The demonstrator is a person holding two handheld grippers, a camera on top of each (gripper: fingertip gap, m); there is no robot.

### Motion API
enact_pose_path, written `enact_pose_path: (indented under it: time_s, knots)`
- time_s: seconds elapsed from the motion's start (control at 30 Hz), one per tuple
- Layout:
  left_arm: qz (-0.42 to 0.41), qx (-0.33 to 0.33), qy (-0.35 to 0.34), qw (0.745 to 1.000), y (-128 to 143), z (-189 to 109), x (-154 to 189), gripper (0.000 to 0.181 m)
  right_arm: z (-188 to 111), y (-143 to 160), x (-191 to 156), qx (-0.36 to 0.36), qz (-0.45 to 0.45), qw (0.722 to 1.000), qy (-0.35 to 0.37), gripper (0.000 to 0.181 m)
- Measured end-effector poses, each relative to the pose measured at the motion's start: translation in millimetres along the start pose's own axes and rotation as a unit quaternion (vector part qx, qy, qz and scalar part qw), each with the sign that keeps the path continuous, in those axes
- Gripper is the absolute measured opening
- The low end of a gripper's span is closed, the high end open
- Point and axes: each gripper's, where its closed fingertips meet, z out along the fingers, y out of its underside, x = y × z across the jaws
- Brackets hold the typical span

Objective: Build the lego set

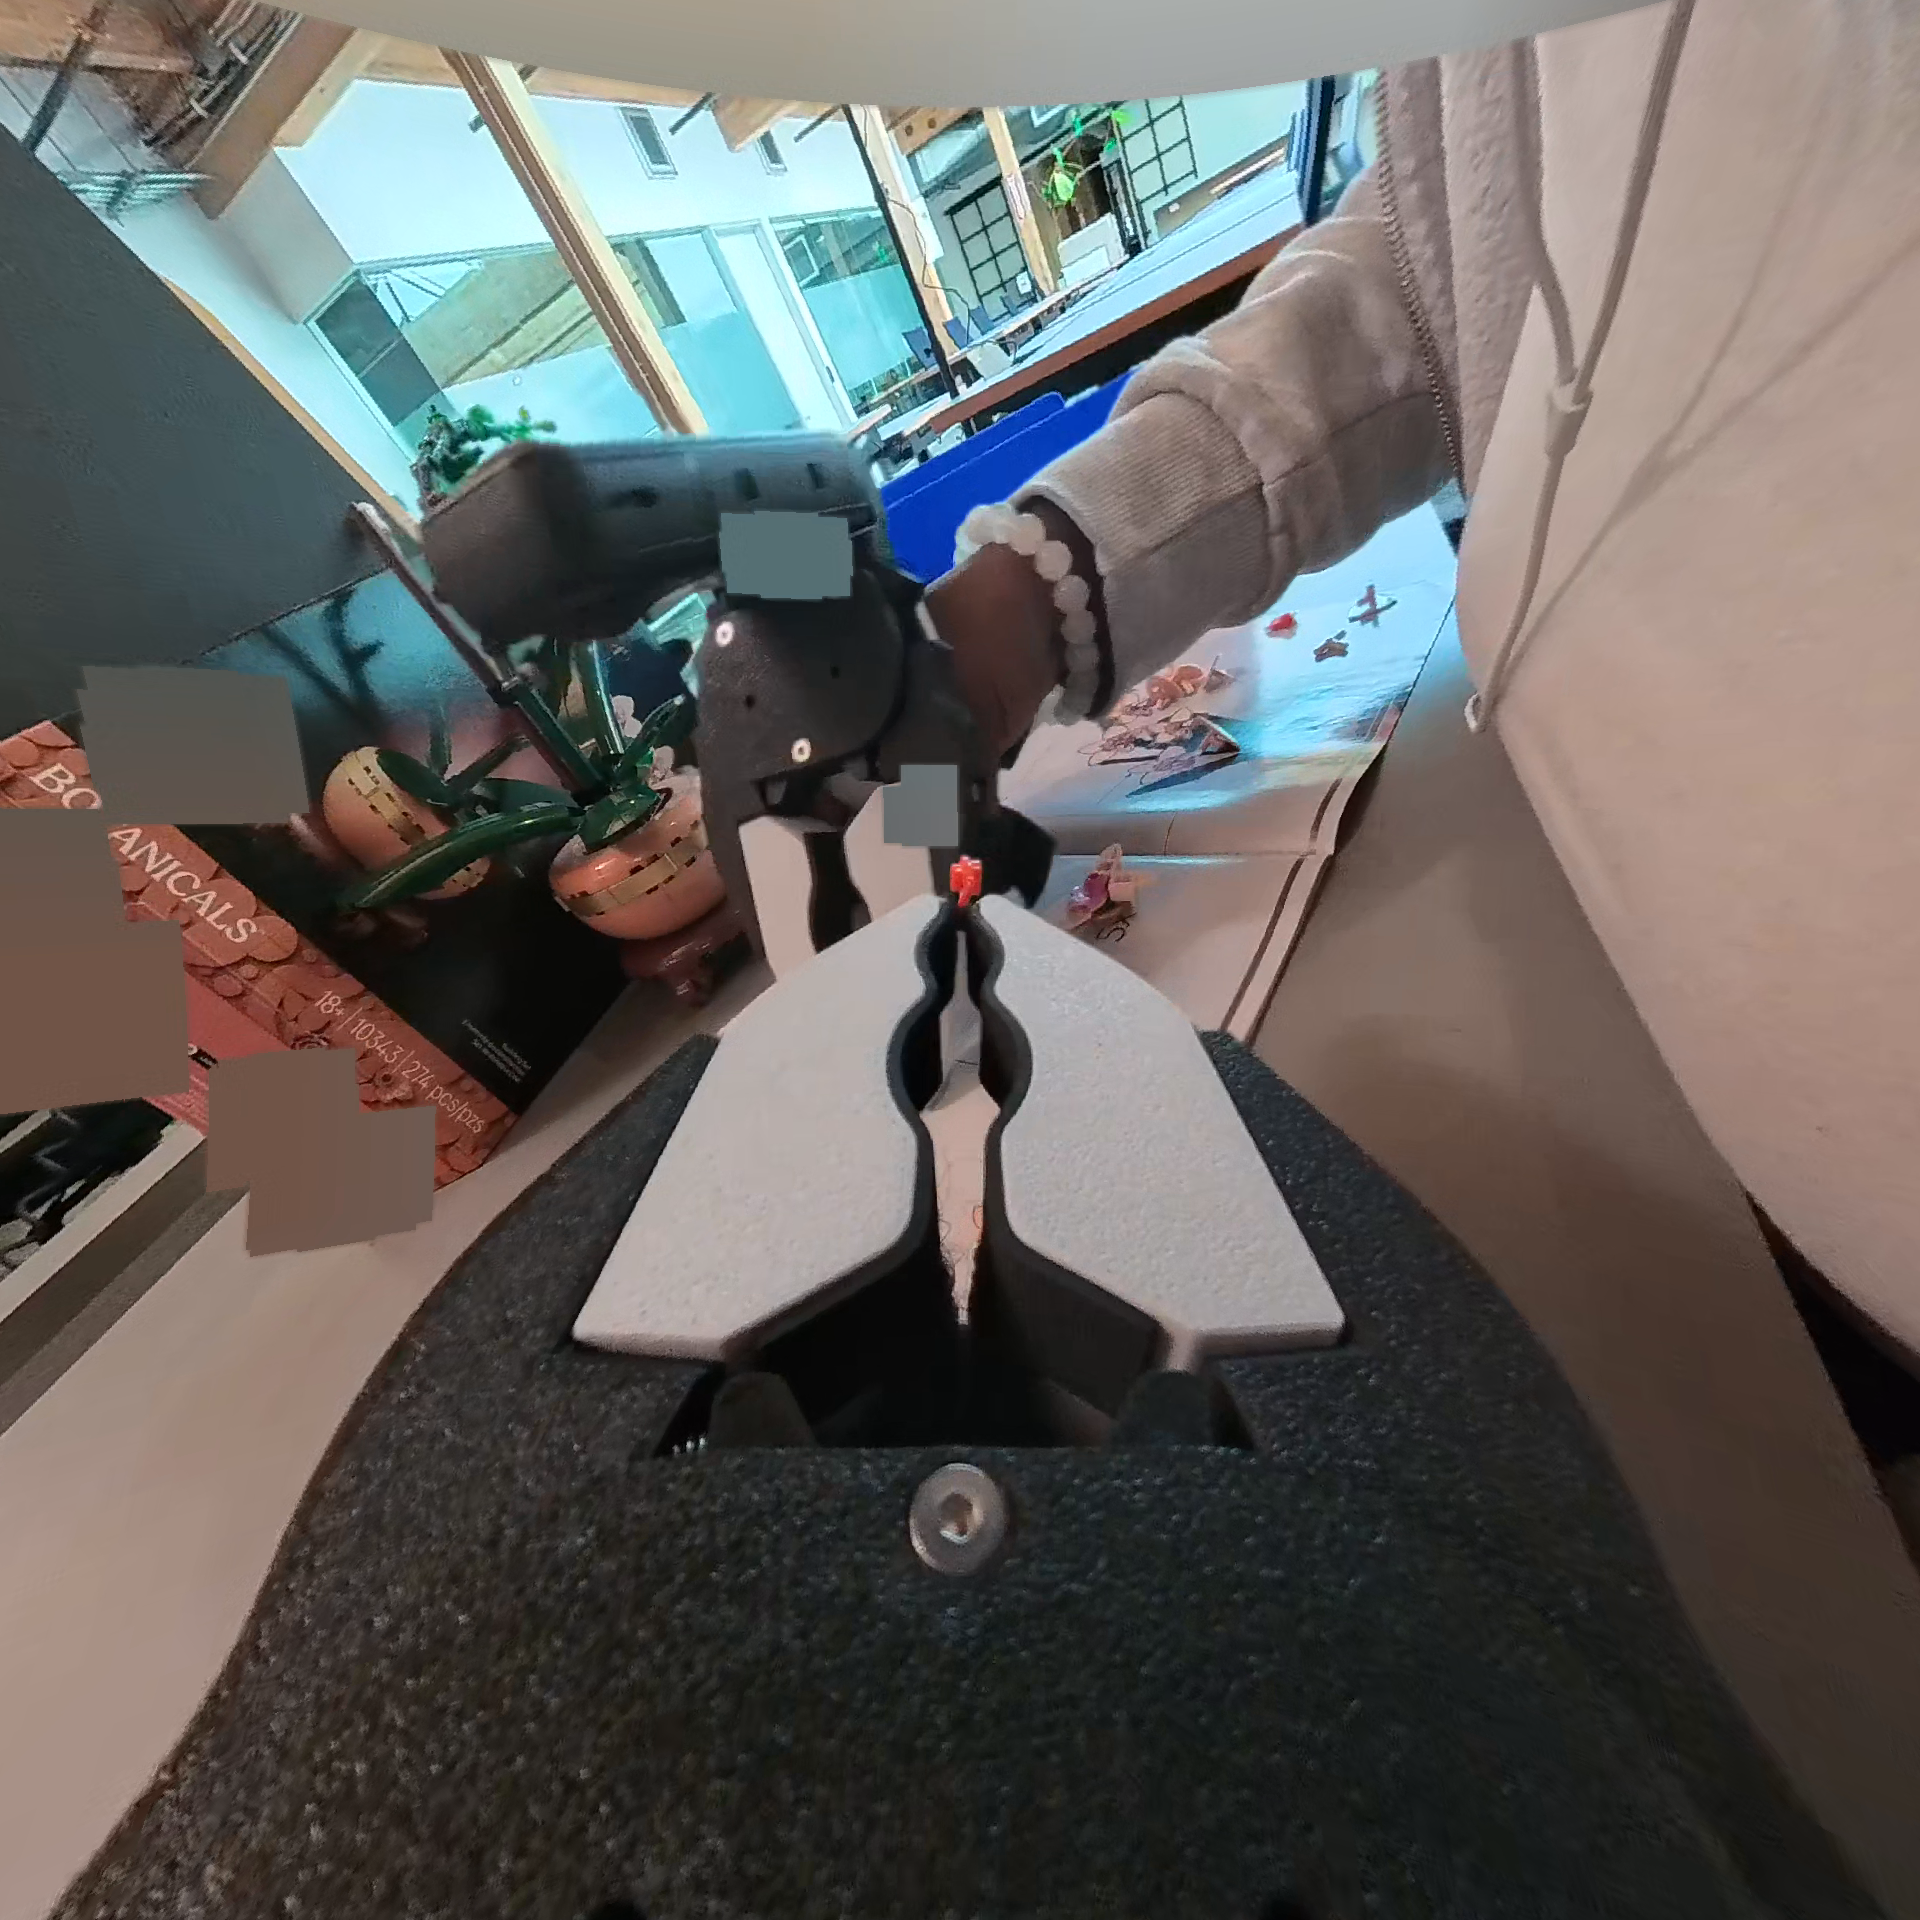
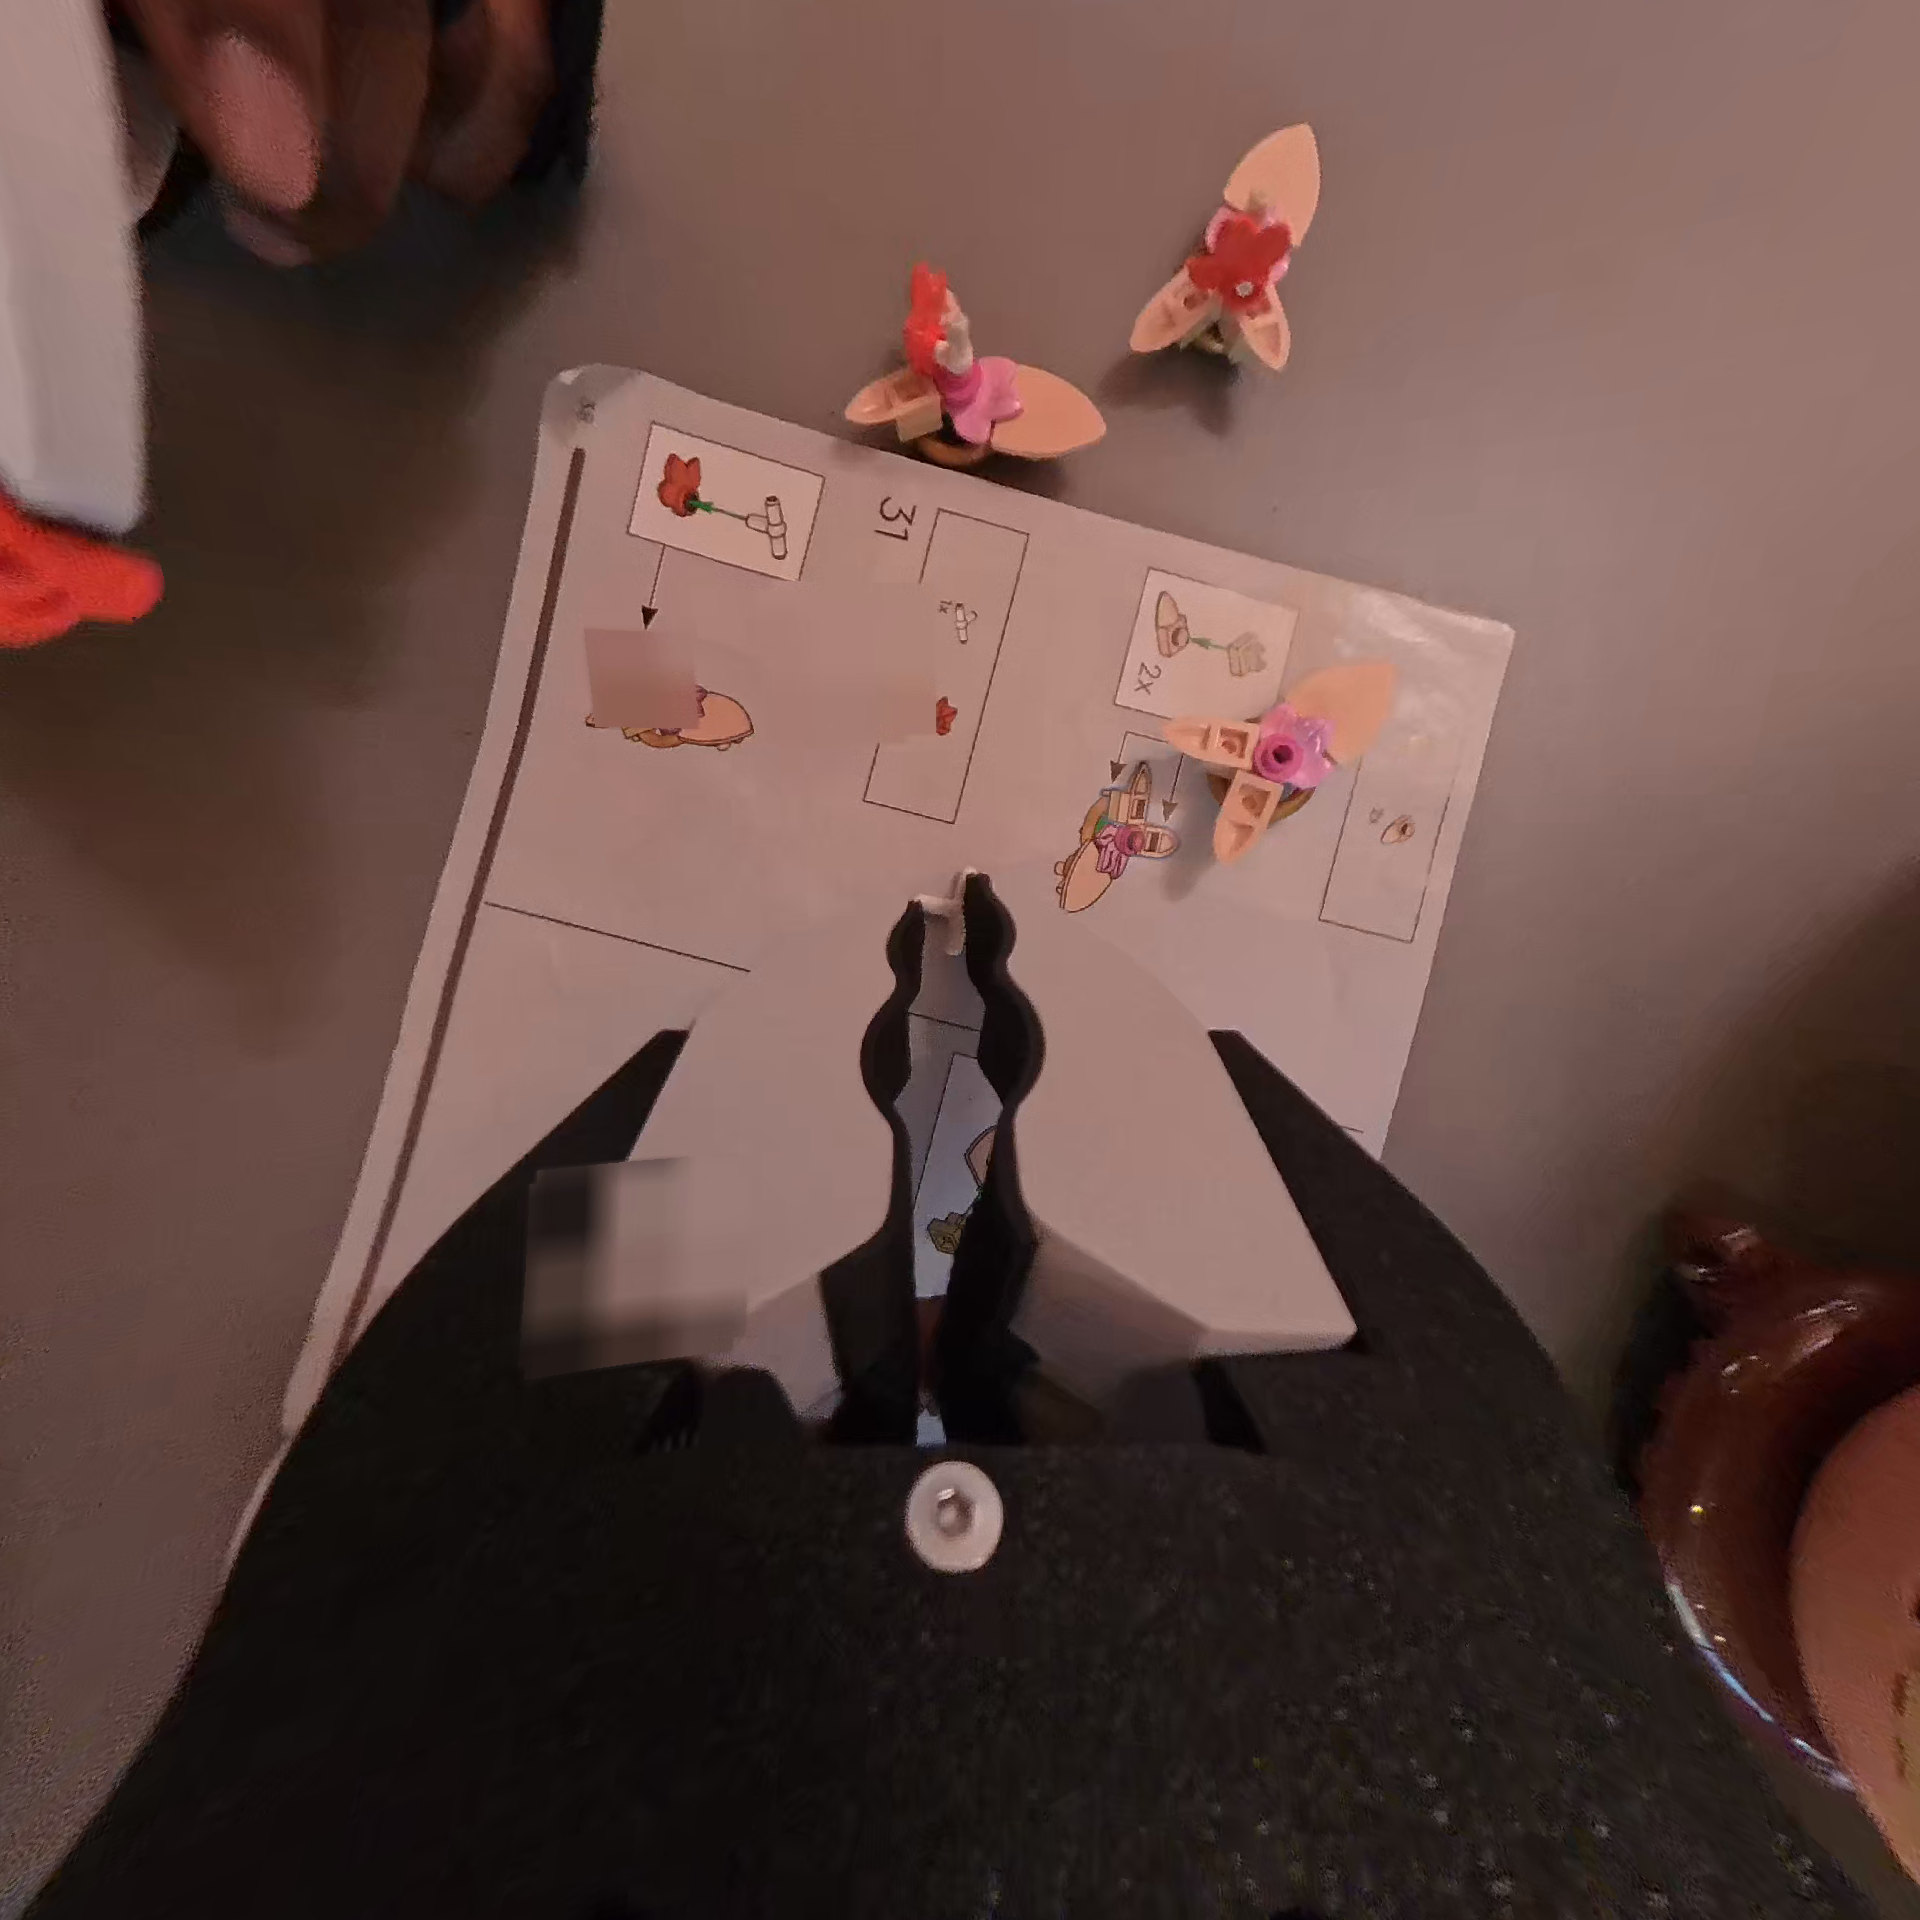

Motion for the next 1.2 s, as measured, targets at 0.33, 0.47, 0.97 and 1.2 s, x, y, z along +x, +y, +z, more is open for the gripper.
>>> enact_pose_path:
  time_s: [0.33,0.47,0.97,1.2]
  knots:
    - [-0.006,-0.023,-0.013,1.0,9.0,-0.1,-5.0,0.001,-28.0,-20.5,-13.3,0.083,-0.177,0.977,0.085,0.003]
    - [-0.025,-0.023,-0.008,0.999,9.0,-0.7,-6.2,0.001,-35.5,-9.3,-20.7,0.093,-0.159,0.982,0.052,0.003]
    - [-0.027,-0.005,0.003,1.0,2.1,1.5,-0.7,0.001,-10.5,16.6,35.5,-0.077,-0.014,0.996,-0.043,0.018]
    - [-0.025,-0.005,0.003,1.0,2.7,1.1,-1.1,0.001,-10.3,17.4,31.8,-0.084,0.002,0.995,-0.044,0.002]
